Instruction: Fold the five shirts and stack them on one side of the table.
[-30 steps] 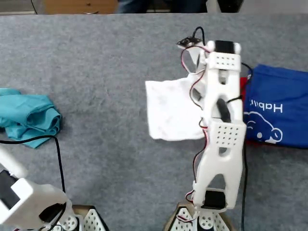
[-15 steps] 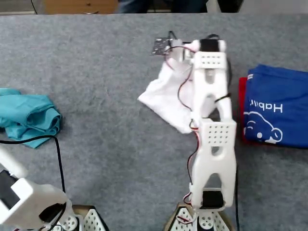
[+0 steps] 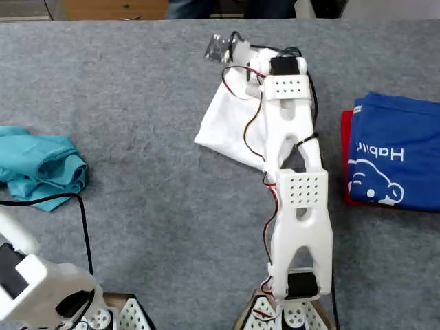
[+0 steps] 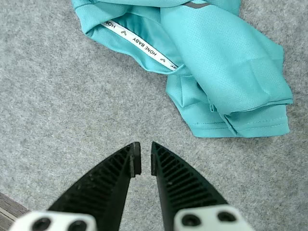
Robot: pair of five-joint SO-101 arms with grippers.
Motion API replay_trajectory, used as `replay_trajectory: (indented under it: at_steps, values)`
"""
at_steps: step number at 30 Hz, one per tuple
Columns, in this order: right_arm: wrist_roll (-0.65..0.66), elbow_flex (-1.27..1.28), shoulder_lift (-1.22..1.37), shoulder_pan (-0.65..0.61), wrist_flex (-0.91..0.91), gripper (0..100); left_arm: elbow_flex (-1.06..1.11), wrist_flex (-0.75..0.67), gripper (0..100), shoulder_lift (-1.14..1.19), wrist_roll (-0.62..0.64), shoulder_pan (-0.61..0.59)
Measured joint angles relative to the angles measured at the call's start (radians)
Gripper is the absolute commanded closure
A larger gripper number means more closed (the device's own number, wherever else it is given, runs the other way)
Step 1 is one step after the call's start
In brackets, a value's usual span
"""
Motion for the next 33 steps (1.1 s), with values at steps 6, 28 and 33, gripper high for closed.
replay_trajectory:
  at_steps: [6,28,33]
  values:
    - [-0.230,-0.146,0.000,-0.002,0.114,82.8,0.000,0.000,94,0.000,0.000,0.000]
    - [-1.201,-0.281,-0.002,-0.071,0.557,80.3,0.017,0.000,95,0.000,-0.071,0.000]
    - [-1.432,-0.256,-0.002,-0.031,0.557,60.5,0.017,0.000,95,0.000,-0.077,0.000]
